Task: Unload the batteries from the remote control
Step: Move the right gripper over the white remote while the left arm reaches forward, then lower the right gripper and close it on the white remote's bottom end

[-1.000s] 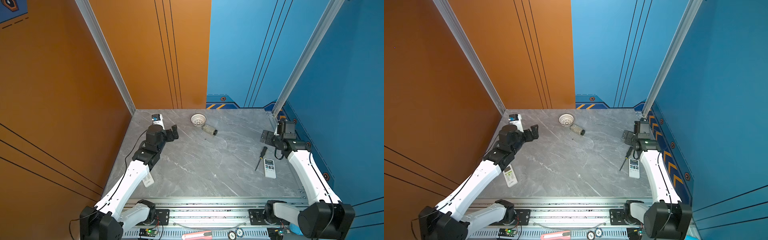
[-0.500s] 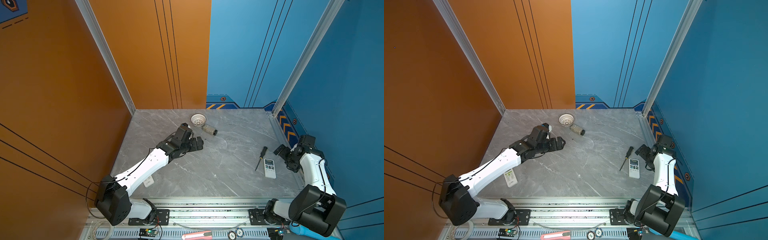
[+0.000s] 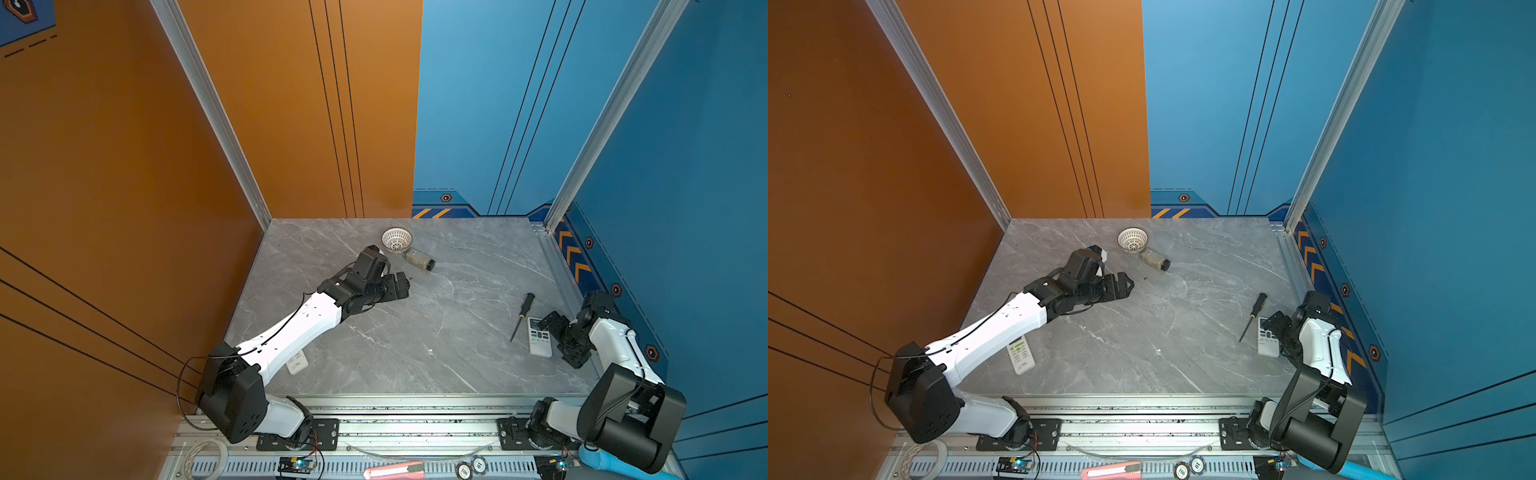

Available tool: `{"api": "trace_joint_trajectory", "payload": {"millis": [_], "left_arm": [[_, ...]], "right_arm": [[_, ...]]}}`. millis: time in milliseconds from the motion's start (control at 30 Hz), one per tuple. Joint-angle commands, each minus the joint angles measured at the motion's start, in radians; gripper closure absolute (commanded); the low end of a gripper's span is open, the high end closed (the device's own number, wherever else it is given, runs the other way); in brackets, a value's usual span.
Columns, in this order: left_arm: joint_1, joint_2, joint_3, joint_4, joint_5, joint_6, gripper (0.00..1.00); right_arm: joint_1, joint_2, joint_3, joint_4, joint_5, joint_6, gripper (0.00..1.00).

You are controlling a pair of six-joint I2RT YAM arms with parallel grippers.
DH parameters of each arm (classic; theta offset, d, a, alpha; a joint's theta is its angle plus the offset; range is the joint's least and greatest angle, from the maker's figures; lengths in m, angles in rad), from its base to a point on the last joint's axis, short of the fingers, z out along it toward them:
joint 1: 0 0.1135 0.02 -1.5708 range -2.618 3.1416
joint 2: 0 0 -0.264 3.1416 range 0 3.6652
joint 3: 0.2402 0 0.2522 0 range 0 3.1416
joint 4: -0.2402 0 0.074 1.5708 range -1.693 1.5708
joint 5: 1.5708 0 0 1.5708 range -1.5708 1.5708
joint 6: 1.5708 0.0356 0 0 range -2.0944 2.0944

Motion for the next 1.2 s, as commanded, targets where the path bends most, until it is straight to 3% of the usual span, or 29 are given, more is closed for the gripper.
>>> {"api": "trace_joint_trajectory", "payload": {"millis": [0,367,467,600,767,1033,1167], "left_arm": [[-0.002,0.010,0.032,-0.026,0.010,0.012,0.02],[0.000,0.002,-0.007,-0.016,0.002,0.002,0.02],[-0.001,0.001,-0.015,-0.011,0.001,-0.001,0.02],[0.000,0.001,-0.023,-0.003,0.007,-0.002,0.02],[0.001,0.002,-0.040,0.007,0.013,-0.004,0.02],[0.004,-0.001,-0.045,0.008,0.018,-0.002,0.02],[0.006,-0.014,-0.052,0.009,0.011,-0.003,0.02]], "right_arm": [[0.018,0.005,-0.026,0.065,-0.006,0.023,0.00],[0.153,0.029,-0.032,0.058,0.009,0.031,0.00],[0.186,0.010,-0.018,0.008,0.071,0.030,0.00],[0.172,-0.057,-0.014,-0.016,0.170,0.013,0.00],[0.116,-0.017,0.000,-0.004,0.190,-0.056,0.00],[0.090,0.092,-0.070,0.185,-0.077,-0.076,0.00],[0.129,0.045,-0.106,0.217,-0.092,-0.042,0.00]]}}
